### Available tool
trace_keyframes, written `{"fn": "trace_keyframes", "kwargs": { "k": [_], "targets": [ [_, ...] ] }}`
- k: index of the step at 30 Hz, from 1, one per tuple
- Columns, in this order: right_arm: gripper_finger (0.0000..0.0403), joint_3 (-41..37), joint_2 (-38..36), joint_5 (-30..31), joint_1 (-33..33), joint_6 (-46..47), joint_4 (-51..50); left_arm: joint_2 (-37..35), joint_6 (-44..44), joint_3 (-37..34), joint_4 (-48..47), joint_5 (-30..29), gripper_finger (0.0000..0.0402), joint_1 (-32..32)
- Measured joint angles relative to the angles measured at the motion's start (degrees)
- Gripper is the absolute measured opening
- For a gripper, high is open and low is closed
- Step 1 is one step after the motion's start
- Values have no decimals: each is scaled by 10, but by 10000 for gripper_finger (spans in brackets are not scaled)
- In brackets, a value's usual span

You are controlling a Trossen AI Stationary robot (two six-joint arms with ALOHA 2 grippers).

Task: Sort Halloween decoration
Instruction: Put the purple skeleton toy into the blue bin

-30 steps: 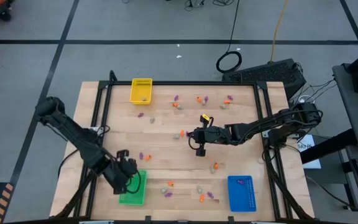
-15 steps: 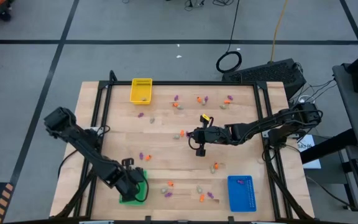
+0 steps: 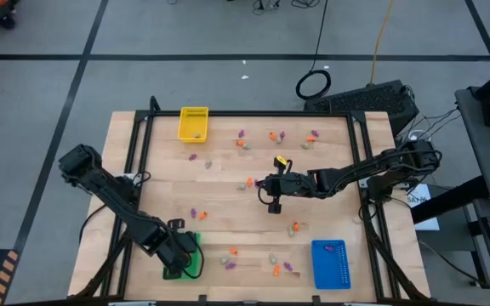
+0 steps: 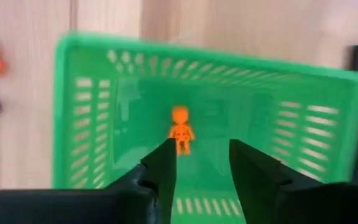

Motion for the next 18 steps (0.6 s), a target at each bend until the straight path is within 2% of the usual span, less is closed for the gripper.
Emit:
{"fn": "trace_keyframes", "kwargs": {
  "k": [4,9,14,18],
  "targets": [
    [0,0,0,-1,0,0,2,-43,44,-3,27,-57,81,4],
    [0,0,0,-1,0,-3,23,-96,107,-34,72,-121,8,40],
    [0,0,0,-1,0,-4,44,-130,196,-94,196,-119,5,88],
    [0,0,-1,-1,0,-13,66,-137,254,-154,317,-79,1,132]
  ]
}}
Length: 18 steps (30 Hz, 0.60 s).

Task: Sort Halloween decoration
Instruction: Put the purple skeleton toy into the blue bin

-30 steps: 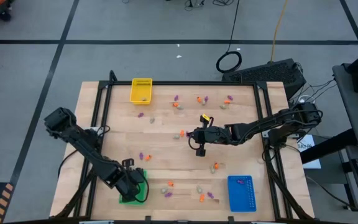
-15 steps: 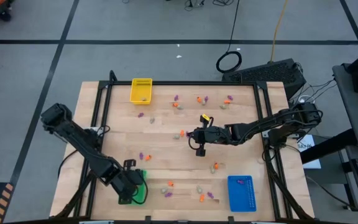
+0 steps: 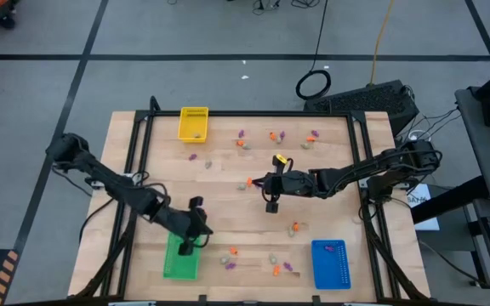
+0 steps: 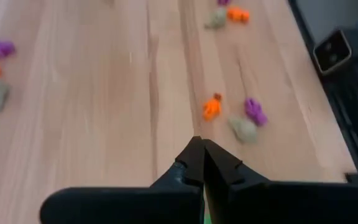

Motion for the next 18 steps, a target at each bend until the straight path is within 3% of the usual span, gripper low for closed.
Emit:
{"fn": "trace_keyframes", "kwargs": {
  "k": [11,18],
  "targets": [
    [9,0,5,-16,1,152,-13,0,118,-163,351,14,0,83],
    [76,22,63,46,-4,263,-48,0,154,-236,497,110,0,175]
  ]
}}
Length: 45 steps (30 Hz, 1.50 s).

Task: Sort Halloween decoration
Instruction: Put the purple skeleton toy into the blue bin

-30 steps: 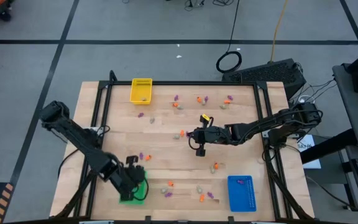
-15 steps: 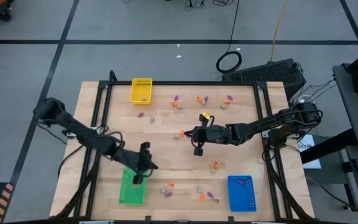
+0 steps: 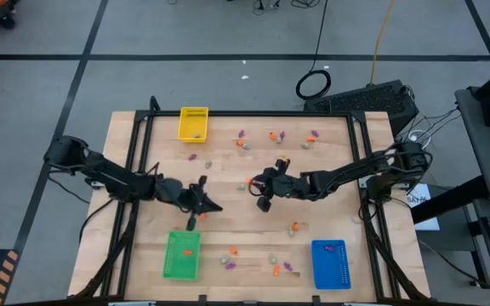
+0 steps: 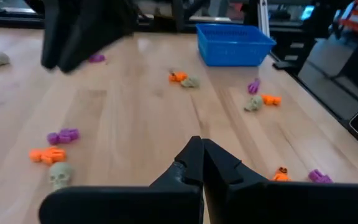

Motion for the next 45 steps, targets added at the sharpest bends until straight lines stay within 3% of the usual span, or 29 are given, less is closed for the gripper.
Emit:
{"fn": "trace_keyframes", "kwargs": {
  "k": [6,12,23,38,45],
  "targets": [
    [145,92,54,4,-7,95,-175,0,0,-45,73,48,0,53],
    [160,181,120,3,-20,180,-323,0,0,-57,76,50,0,67],
    [139,236,196,-2,-49,235,-390,0,-15,-68,86,46,0,67],
    [29,238,190,-73,-72,172,-405,0,-11,-67,98,43,0,67],
    [12,236,131,-80,-48,160,-442,0,-11,-67,98,44,0,67]
  ]
}}
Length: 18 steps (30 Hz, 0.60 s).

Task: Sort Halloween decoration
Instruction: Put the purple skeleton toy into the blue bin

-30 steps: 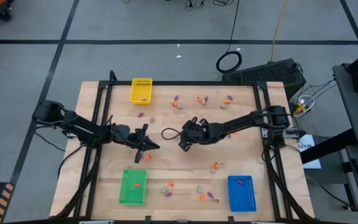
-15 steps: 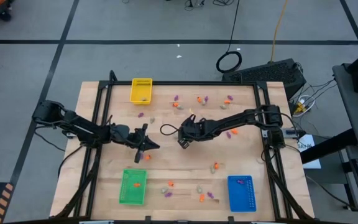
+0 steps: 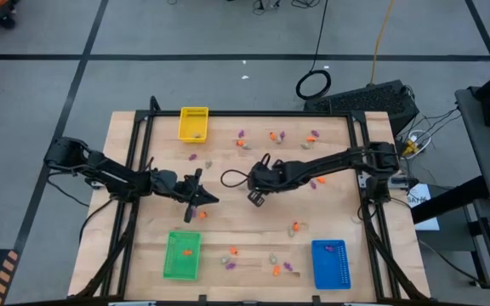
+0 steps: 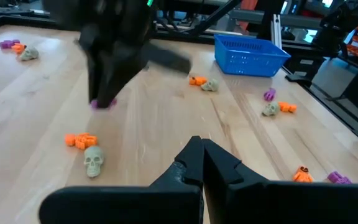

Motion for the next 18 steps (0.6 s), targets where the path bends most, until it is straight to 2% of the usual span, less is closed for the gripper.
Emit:
{"fn": "trace_keyframes", "kwargs": {
  "k": [3,8,12,18],
  "targets": [
    [11,0,-36,-4,22,15,-34,0,0,0,0,0,0,0],
    [11,0,-98,-54,91,84,-99,0,0,0,0,-3,0,0],
    [12,0,-133,-100,173,188,-156,0,0,0,0,-11,0,0],
    [12,1,-147,-156,315,395,-231,0,-3,0,-1,-13,0,0]
  ]
}}
